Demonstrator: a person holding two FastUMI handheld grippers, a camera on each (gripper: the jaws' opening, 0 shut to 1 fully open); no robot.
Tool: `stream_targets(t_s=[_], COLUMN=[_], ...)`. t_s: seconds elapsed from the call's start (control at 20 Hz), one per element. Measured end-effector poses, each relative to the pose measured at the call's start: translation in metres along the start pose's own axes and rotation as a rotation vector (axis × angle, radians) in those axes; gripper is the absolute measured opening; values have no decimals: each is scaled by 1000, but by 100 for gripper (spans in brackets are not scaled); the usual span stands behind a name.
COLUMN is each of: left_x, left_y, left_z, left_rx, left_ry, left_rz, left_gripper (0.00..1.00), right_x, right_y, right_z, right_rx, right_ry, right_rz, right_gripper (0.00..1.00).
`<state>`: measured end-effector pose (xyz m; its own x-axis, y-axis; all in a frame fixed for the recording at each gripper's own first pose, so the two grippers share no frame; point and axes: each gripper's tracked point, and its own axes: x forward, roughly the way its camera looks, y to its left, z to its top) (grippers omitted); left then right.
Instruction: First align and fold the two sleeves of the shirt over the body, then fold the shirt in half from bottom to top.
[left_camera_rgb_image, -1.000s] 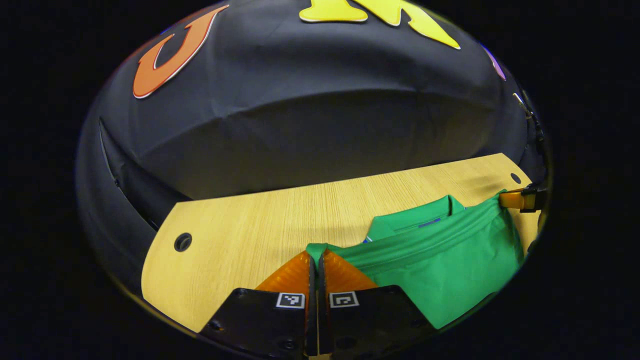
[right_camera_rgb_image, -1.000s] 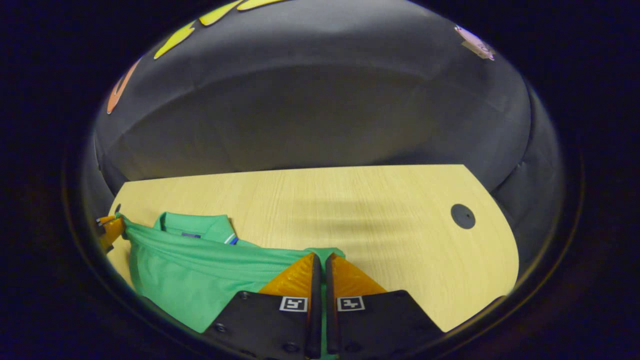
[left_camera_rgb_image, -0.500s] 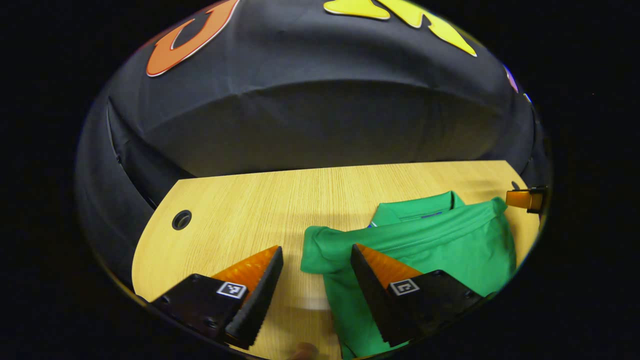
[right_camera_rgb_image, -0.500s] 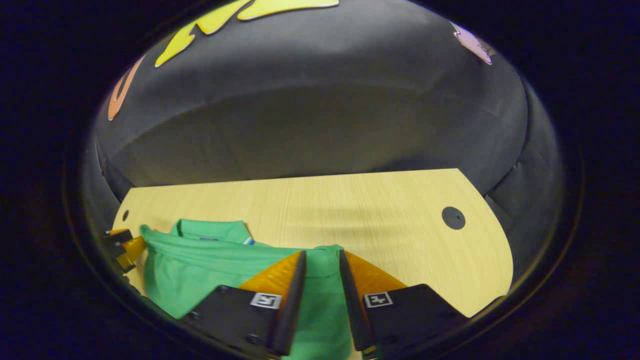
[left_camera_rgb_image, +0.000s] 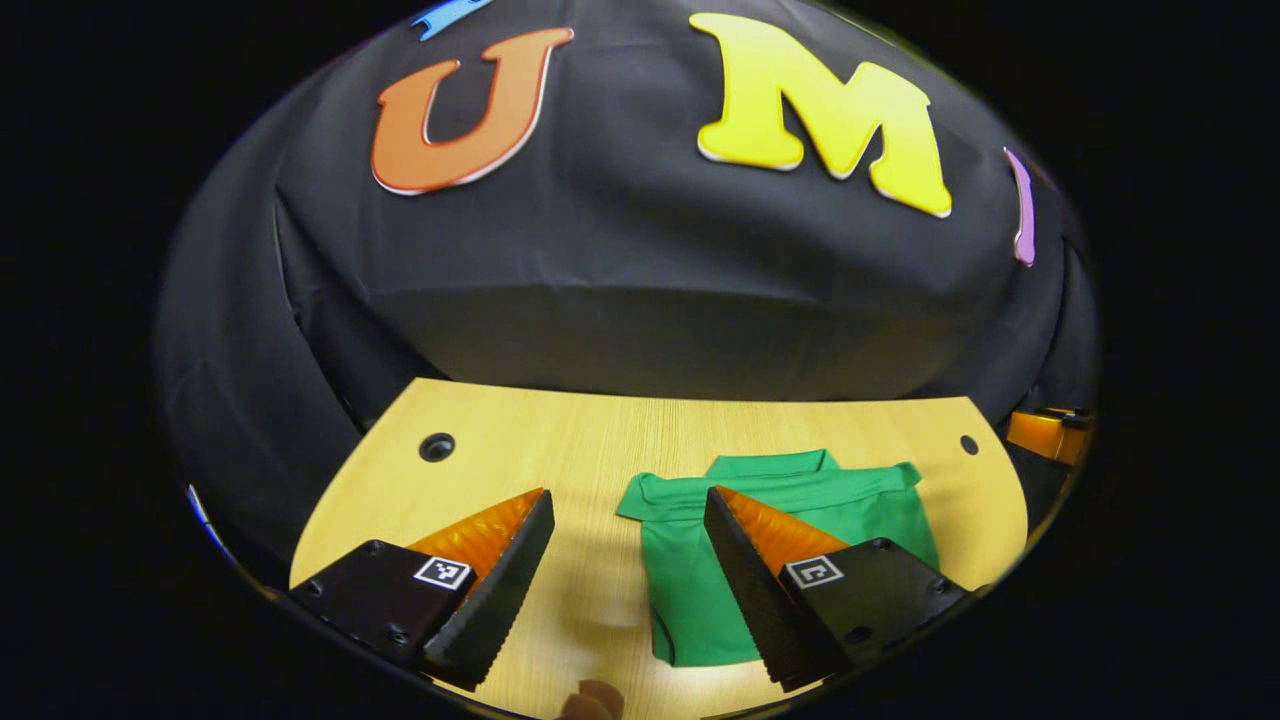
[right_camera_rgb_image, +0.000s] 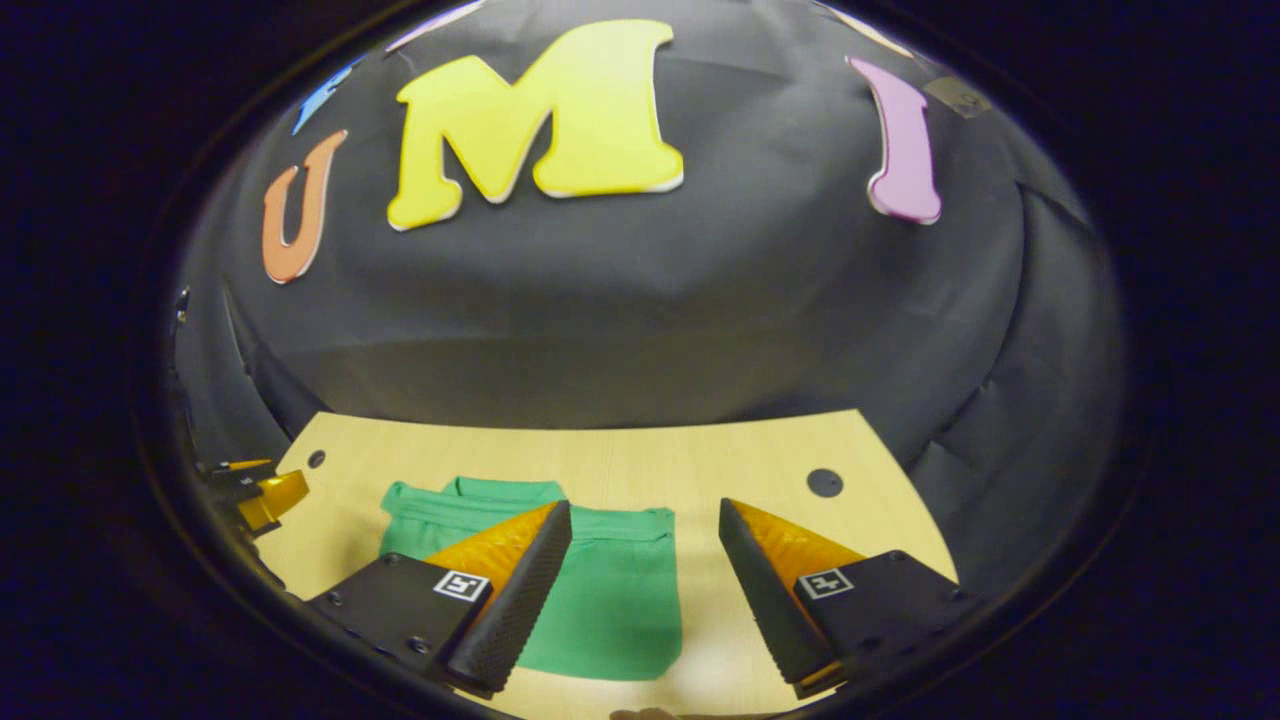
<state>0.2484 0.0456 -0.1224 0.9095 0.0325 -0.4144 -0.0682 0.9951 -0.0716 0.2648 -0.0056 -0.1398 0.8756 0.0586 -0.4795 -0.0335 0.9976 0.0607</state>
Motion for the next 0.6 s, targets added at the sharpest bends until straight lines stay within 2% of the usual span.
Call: stream_targets(t_s=[0.05, 0.2, 0.4, 0.6], left_x=[-20, -78, -148, -213], left_y=[0, 5, 5, -1], left_z=[8, 27, 43, 51], left_rx=[12, 29, 26, 11], left_ry=[-24, -72, -150, -245], left_rz=[5, 21, 19, 18], left_gripper=[98, 98, 98, 97], right_x=[-23, -88, -171, -245], right_y=[1, -2, -16, -14], right_z=[7, 25, 48, 59], right_rx=[-5, -21, -10, -57], right_ry=[-31, -110, -232, -348], right_rz=[5, -4, -53, -42], right_gripper=[93, 96, 95, 94])
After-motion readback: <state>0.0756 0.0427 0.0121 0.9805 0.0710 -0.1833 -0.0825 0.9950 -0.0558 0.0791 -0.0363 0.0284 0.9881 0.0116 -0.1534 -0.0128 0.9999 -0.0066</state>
